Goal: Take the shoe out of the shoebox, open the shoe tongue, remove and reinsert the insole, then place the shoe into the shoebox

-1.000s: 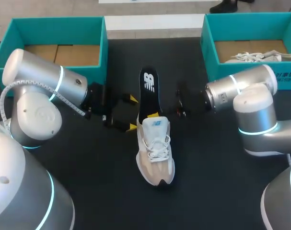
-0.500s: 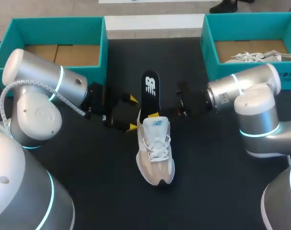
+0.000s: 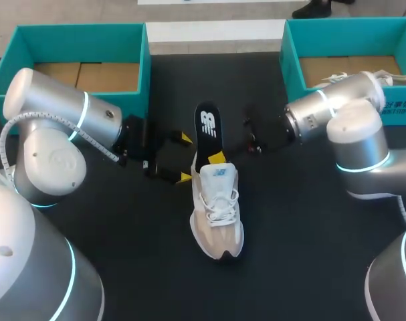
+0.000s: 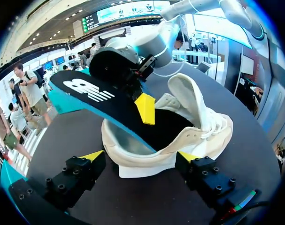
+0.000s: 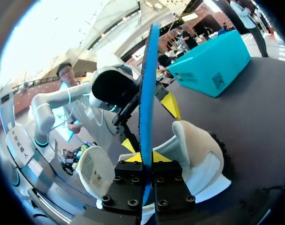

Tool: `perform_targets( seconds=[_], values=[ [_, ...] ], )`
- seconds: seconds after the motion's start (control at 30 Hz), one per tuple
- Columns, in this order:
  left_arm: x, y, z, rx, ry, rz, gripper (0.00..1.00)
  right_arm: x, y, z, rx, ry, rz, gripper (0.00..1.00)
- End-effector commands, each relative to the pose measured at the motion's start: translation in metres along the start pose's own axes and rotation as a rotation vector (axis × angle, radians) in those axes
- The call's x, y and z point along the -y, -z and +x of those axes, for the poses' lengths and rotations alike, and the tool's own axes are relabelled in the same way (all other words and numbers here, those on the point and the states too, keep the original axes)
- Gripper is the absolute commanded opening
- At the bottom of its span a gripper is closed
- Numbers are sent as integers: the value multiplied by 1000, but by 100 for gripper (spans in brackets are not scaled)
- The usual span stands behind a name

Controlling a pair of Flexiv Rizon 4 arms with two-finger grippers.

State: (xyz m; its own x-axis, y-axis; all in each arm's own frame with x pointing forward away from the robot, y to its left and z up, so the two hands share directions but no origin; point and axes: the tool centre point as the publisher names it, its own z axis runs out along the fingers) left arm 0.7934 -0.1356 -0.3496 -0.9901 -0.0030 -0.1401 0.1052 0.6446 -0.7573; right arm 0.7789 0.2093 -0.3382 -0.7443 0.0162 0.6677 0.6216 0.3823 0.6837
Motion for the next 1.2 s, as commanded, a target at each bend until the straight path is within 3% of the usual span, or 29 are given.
perform_targets(
  seconds=[0.03,0.3,0.37,0.43,0.5,0.7,0.93,1.0,1.03,1.2],
  values=[
    [1,-1,0,0,0,-4,100,10,-9,1,-27,-35,10,0],
    [1,-1,0,0,0,-4,100,26,-12,14,-37,-95,27,0],
    [1,-1,0,0,0,-4,100,21,-9,14,-28,-82,35,0],
    [1,-1,0,0,0,-4,100,14,-6,12,-17,-62,44,10],
    [1,-1,0,0,0,-4,100,9,-3,10,-10,-46,48,14],
    [1,-1,0,0,0,-4,100,-2,5,0,-6,-18,65,15],
    [1,-1,0,0,0,-4,100,-12,8,-12,-14,7,82,13],
    [1,-1,0,0,0,-4,100,-12,7,-14,-26,4,93,4],
    [1,-1,0,0,0,-4,100,-12,6,-15,-34,-2,100,0],
    [1,-1,0,0,0,-4,100,-2,0,-9,-56,-45,121,0]
  ],
)
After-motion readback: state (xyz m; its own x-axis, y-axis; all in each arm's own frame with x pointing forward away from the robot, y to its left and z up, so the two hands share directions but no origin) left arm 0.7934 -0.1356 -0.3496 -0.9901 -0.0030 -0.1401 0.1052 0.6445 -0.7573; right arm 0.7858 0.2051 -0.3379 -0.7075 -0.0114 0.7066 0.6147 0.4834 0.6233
